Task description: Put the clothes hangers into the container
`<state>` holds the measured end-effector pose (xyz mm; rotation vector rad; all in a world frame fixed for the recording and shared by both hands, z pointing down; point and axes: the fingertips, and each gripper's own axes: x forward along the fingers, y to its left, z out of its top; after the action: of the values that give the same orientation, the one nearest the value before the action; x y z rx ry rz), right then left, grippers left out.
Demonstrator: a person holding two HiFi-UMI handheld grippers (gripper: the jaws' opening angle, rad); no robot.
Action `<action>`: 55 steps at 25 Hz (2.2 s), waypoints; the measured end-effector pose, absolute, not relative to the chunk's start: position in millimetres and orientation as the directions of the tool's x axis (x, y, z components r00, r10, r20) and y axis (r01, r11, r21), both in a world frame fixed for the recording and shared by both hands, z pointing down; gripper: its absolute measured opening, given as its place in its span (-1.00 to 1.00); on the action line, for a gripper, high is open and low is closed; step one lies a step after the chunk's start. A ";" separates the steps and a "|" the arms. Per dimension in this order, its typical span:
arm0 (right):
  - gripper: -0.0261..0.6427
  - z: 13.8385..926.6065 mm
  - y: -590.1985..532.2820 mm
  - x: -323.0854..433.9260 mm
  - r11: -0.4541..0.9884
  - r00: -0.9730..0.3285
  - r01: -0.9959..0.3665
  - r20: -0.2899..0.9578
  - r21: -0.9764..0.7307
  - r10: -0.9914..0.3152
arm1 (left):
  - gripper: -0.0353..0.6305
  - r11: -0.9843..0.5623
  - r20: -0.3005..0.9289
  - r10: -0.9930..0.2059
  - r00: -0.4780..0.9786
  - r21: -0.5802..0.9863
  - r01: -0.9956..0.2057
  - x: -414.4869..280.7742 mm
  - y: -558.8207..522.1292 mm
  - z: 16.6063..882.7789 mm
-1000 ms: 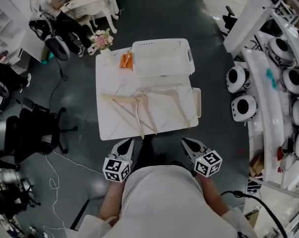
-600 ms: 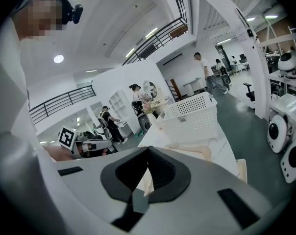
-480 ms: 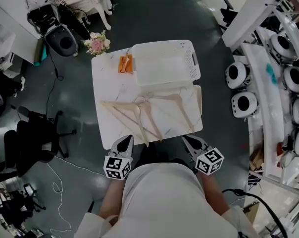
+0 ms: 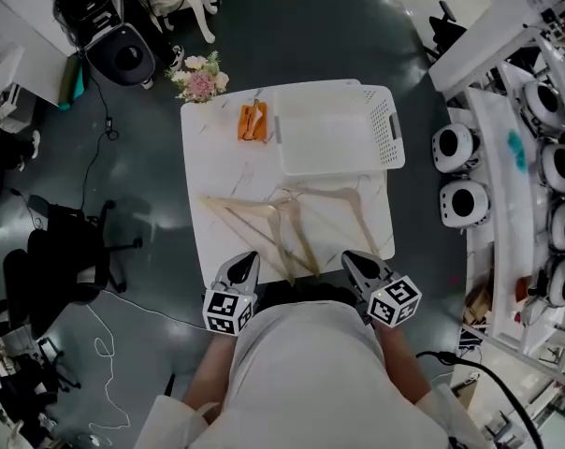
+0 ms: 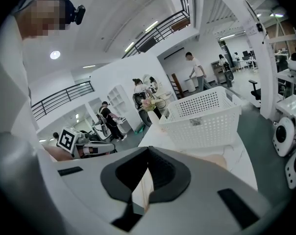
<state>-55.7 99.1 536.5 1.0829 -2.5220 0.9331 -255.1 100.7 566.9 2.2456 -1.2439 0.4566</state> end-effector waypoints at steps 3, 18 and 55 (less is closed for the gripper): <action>-0.92 537.2 89.0 -65.5 0.525 -0.694 -0.720 0.458 -0.453 -0.556 | -0.89 -0.436 0.523 -0.670 0.527 0.297 -0.849 -259.4 94.6 571.2; -0.92 557.1 72.6 -55.6 0.550 -0.734 -0.678 0.485 -0.487 -0.476 | -0.88 -0.372 0.600 -0.655 0.459 0.273 -0.887 -246.2 80.3 621.0; -0.91 585.6 75.5 63.6 0.501 -0.675 -0.729 0.614 -0.467 -0.409 | -0.50 -0.002 0.888 -0.459 0.028 0.030 -1.000 -210.0 58.4 825.8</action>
<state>63.6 75.5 585.6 0.9391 -2.3213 1.0159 -210.0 58.4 825.8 1.5603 -1.5287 0.9190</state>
